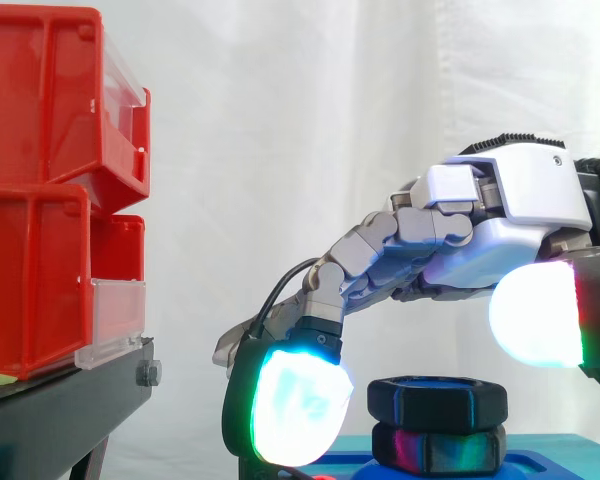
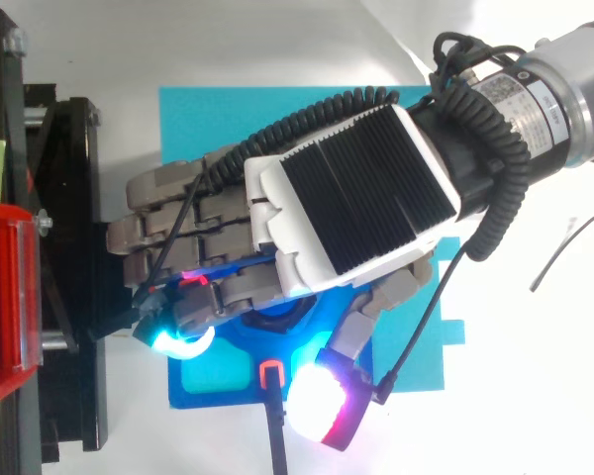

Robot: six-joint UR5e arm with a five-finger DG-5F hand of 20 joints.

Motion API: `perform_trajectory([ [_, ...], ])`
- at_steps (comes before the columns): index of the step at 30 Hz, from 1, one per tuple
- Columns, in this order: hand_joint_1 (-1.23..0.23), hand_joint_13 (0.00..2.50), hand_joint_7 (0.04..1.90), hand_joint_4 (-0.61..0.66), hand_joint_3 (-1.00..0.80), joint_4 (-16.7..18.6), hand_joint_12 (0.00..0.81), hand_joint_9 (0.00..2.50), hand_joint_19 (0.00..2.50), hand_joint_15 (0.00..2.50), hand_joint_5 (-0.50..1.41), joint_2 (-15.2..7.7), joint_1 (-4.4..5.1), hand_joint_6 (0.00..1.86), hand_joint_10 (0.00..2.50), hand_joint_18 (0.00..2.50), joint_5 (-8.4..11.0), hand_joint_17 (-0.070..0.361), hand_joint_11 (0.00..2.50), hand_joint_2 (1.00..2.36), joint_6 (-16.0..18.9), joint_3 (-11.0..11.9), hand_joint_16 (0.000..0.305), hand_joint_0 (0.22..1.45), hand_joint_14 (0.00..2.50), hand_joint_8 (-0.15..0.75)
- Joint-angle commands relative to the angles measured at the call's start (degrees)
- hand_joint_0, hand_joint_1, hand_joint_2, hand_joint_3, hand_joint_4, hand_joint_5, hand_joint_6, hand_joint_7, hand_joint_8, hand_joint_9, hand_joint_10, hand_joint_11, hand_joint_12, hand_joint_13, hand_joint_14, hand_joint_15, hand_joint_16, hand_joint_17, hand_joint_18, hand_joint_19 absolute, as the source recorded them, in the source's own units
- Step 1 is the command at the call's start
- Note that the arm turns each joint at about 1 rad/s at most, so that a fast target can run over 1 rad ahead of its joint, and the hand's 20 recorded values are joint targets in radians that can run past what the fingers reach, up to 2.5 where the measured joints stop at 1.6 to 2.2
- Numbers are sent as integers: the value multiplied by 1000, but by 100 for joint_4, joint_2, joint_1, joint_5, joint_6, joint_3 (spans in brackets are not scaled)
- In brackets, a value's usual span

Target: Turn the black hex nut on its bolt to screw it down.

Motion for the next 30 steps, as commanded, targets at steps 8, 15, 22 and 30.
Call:
perform_trajectory([
  [8,-345,377,609,353,-500,5,370,405,112,45,-219,0,-61,856,7,282,-104,118,317,1000,0,0,52,438,1,336],
  [15,-347,383,612,357,-500,14,371,408,108,57,-218,0,-201,856,7,288,-385,118,330,1000,0,0,52,438,0,339],
  [22,-425,389,605,358,-500,5,377,414,103,55,-219,0,-281,853,6,304,-464,122,333,1000,0,0,54,424,1,341],
  [30,-523,402,603,358,-500,5,377,415,105,58,-220,0,-395,850,7,315,-701,122,331,1000,-53,-9,54,421,0,339],
])
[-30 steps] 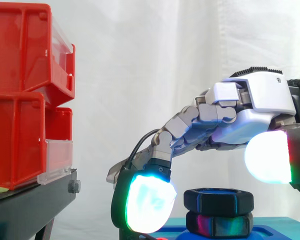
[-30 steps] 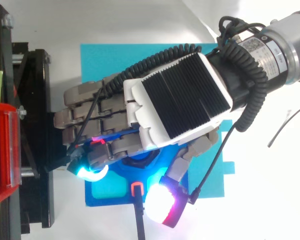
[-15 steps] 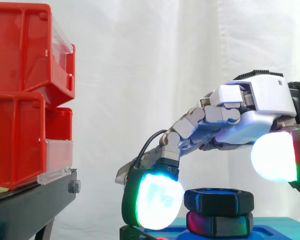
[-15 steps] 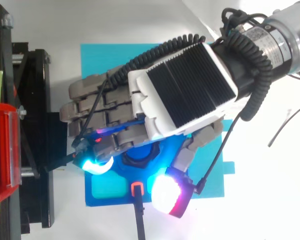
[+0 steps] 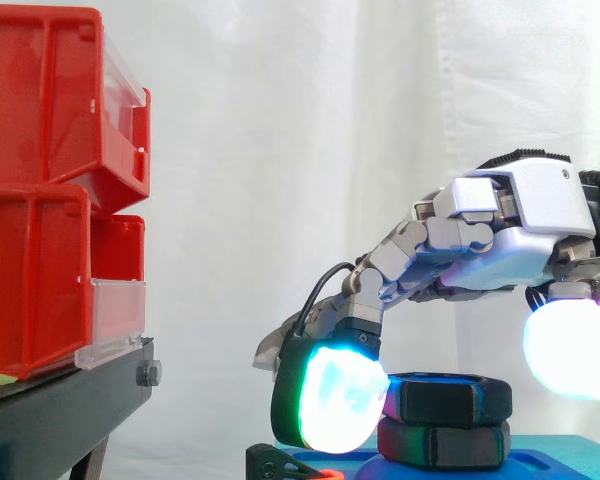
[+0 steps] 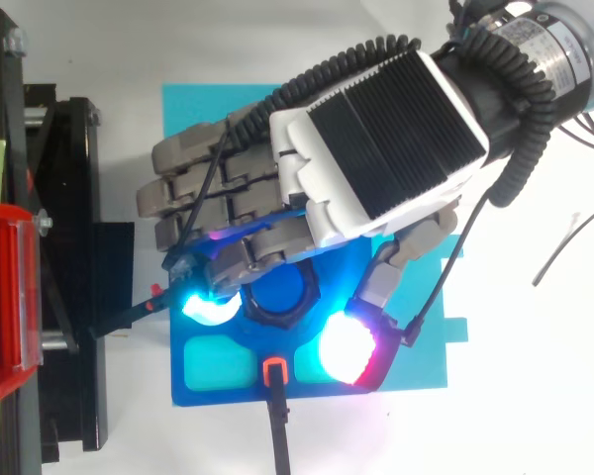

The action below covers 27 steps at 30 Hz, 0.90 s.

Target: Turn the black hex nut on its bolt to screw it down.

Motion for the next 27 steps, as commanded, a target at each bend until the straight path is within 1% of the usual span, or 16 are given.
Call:
perform_trajectory([
  [1,-524,403,603,364,-500,5,378,416,107,58,-219,0,-58,850,7,317,-111,122,333,1000,-18,4,54,420,1,338],
  [4,-520,403,609,358,-500,32,377,417,107,57,-220,0,-111,849,7,318,-182,122,341,1000,-26,-5,54,420,2,339],
  [10,-517,404,610,362,-500,32,376,417,107,64,-221,0,-146,845,7,318,-190,122,338,1000,-26,-5,54,421,2,338],
  [23,-521,410,603,359,-500,32,377,419,107,64,-220,0,-146,825,7,321,-190,122,344,1000,-26,-5,54,418,2,337],
  [27,-507,409,693,362,-500,32,380,421,112,69,-204,0,-146,725,7,324,-190,125,333,1000,-26,-5,55,410,3,342],
])
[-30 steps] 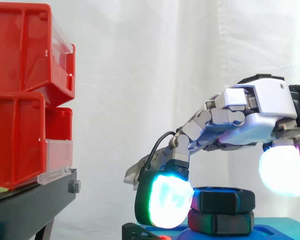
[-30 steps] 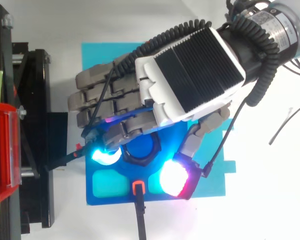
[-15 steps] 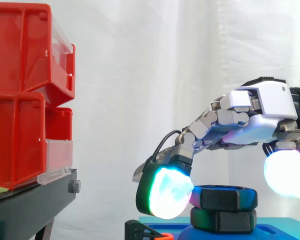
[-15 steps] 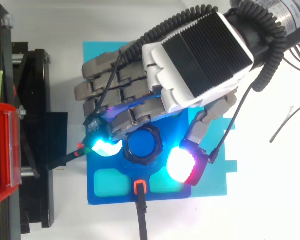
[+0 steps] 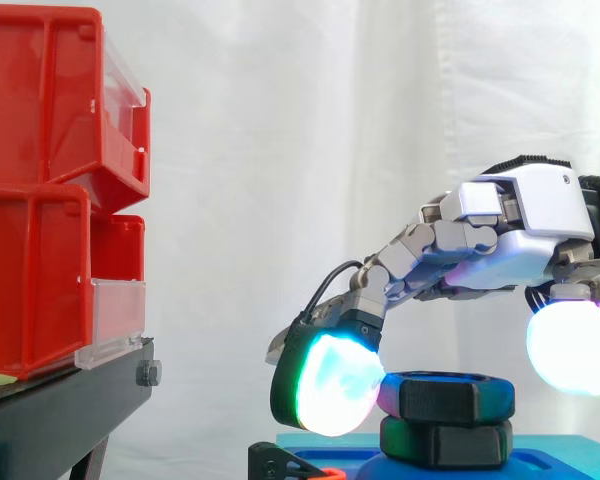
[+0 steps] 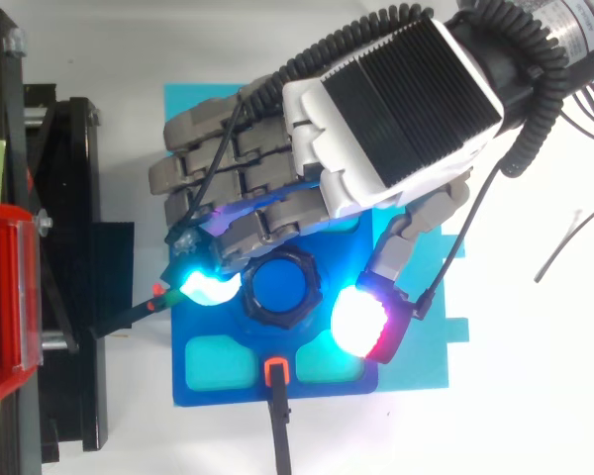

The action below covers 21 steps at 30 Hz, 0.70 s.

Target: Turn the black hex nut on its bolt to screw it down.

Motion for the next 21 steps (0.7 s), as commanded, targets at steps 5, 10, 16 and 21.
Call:
perform_trajectory([
  [5,-524,397,944,380,-500,0,404,398,103,59,-190,0,35,562,6,337,0,136,330,1000,9,18,61,369,0,356],
  [10,-584,392,1043,365,-500,-35,413,379,108,62,-192,0,79,502,6,337,9,144,325,1000,26,202,64,350,0,357],
  [16,-635,385,1032,353,-500,-87,407,373,108,62,-196,0,132,500,6,333,18,142,327,1000,88,272,63,361,0,350],
  [21,-715,356,1028,304,-500,-87,372,347,124,70,-200,0,184,501,7,291,27,126,314,1000,167,272,56,429,2,313],
])
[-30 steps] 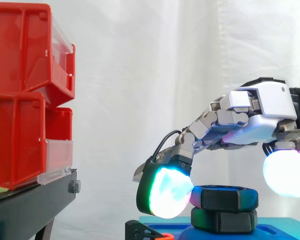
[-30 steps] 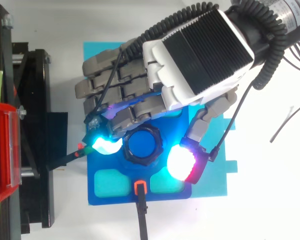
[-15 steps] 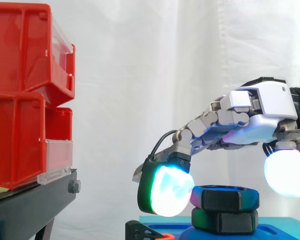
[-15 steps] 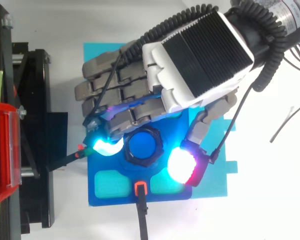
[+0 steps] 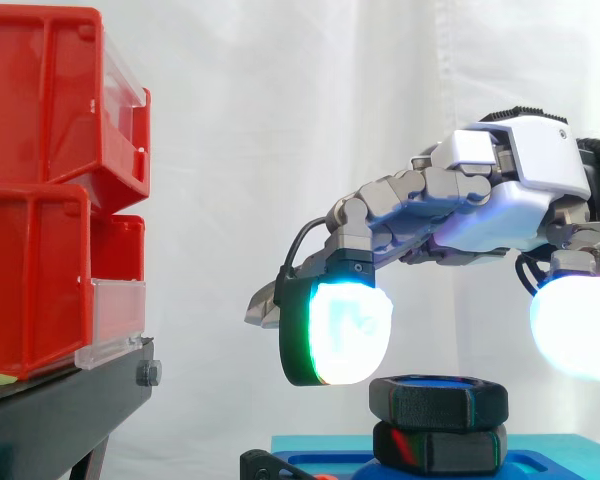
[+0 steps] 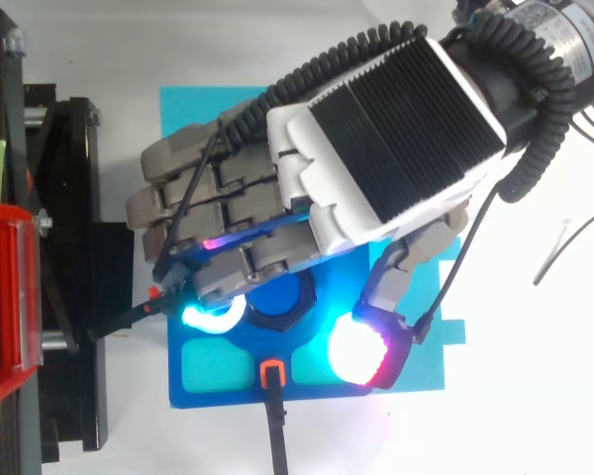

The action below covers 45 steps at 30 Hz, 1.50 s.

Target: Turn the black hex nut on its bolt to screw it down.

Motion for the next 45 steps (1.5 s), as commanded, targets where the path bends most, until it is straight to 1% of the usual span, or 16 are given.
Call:
perform_trajectory([
  [1,-721,353,1030,302,-500,24,369,346,129,66,-200,-1,31,501,7,289,2,125,314,1000,80,-7,56,432,2,311],
  [6,-730,357,1024,309,-500,121,378,346,119,65,-200,-9,66,501,7,298,2,129,316,1000,238,-16,57,414,0,317],
  [10,-747,366,1031,324,-500,341,386,350,116,54,-199,-9,110,501,7,319,11,134,320,1000,370,-68,59,399,0,324],
  [11,-765,371,1041,328,-500,341,387,351,116,62,-198,-9,110,500,9,327,11,134,316,1000,370,-68,60,396,0,325],
  [12,-765,372,1049,330,-500,604,387,354,121,58,-195,-9,128,500,6,332,28,134,327,1000,476,-183,60,396,2,327],
  [15,-770,381,1065,331,-500,912,385,358,121,62,-192,-9,154,500,7,338,46,134,326,1000,581,-323,59,400,0,327],
  [18,-774,389,1067,333,-500,1334,386,369,124,67,-191,-9,163,500,6,352,37,134,330,1000,810,-481,59,400,2,329],
  [21,-756,386,1068,329,-500,1448,381,369,126,68,-190,-9,163,500,7,349,28,131,335,1000,906,-525,58,410,2,325],
  [24,-736,385,1068,328,-500,1457,379,371,133,65,-189,-9,145,500,7,348,-16,130,336,1000,915,-525,58,412,3,325],
  [28,-688,384,1065,326,-500,1474,377,373,133,67,-189,-9,92,500,6,346,-112,130,325,1000,915,-525,58,415,0,325],
  [33,-673,374,1061,326,-500,1474,371,368,138,61,-188,-9,66,500,7,342,-112,129,322,1000,915,-517,58,418,2,325],
  [36,-665,369,1062,326,-500,1466,369,368,134,56,-187,-9,31,500,7,336,-200,128,326,1000,880,-525,57,419,2,325],
  [38,-661,369,1061,325,-500,1448,368,367,134,57,-187,-9,4,500,7,334,-323,128,326,1000,730,-517,57,420,2,325],
  [42,-660,366,1059,325,-500,1422,365,367,134,51,-186,-1,-22,500,7,332,-420,128,326,1000,555,-490,57,420,0,324],
  [44,-655,355,1059,324,-500,1378,360,365,135,40,-186,-1,-22,500,7,332,-438,128,325,1000,476,-437,57,420,2,323],
  [45,-649,355,1054,319,-500,1263,359,365,139,38,-186,-9,-22,500,7,331,-455,127,325,1000,344,-367,57,422,2,323],
])
